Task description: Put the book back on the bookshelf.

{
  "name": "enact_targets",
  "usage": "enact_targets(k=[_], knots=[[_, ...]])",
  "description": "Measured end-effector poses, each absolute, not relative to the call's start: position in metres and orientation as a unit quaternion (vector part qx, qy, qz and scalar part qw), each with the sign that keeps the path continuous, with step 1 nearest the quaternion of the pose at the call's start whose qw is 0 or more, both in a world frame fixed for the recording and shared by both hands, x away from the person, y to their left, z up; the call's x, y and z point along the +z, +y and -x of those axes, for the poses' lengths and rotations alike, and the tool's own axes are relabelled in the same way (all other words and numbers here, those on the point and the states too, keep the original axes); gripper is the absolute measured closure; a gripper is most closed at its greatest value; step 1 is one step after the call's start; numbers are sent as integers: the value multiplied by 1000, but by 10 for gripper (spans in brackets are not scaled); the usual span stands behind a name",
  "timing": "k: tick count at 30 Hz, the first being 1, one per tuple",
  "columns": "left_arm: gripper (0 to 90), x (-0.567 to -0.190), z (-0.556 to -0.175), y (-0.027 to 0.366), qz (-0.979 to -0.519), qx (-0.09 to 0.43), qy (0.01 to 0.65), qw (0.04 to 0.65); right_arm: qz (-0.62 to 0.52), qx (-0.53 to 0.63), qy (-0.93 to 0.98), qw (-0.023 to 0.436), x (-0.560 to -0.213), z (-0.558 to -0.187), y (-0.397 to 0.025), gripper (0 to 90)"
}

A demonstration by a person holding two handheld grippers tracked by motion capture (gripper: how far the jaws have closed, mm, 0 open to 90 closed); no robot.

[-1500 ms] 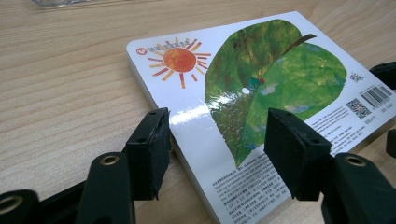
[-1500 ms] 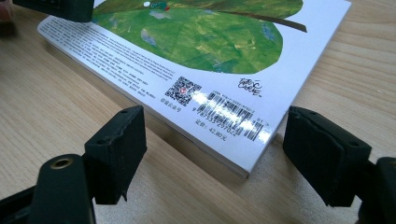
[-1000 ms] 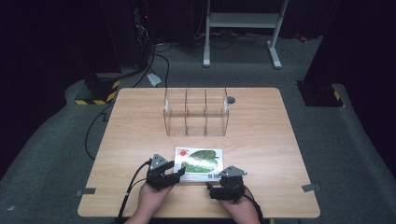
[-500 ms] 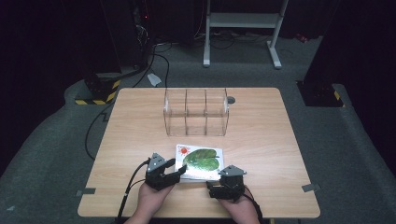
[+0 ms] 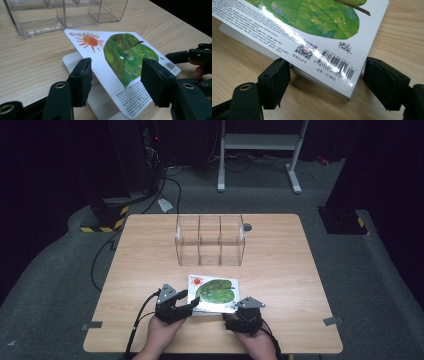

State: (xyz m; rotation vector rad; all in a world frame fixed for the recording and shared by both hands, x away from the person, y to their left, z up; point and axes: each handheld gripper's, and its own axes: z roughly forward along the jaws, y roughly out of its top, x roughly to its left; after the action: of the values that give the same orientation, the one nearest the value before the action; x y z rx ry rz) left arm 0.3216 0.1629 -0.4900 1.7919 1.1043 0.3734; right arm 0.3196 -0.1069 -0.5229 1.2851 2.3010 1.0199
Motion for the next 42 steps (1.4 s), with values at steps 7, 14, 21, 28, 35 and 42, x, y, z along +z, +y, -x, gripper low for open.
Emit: enact_targets(k=[7, 14, 21, 28, 35, 42], knots=[[416, -494, -325, 165, -738, 145, 454, 478, -451, 357, 803, 158, -523, -320, -107, 218], [389, -498, -330, 169, -735, 128, 465, 477, -451, 358, 802, 160, -523, -320, -107, 227], [399, -505, -348, 166, -729, 78, 483, 478, -453, 357, 801, 160, -523, -319, -107, 229], [408, -508, -351, 159, -746, 62, 465, 472, -451, 356, 802, 162, -523, -319, -107, 229], [478, -505, -351, 162, -752, 61, 454, 474, -449, 354, 804, 163, -523, -319, -106, 227], [571, -507, -349, 164, -766, 76, 436, 466, -439, 340, 813, 174, -523, -317, -105, 237]])
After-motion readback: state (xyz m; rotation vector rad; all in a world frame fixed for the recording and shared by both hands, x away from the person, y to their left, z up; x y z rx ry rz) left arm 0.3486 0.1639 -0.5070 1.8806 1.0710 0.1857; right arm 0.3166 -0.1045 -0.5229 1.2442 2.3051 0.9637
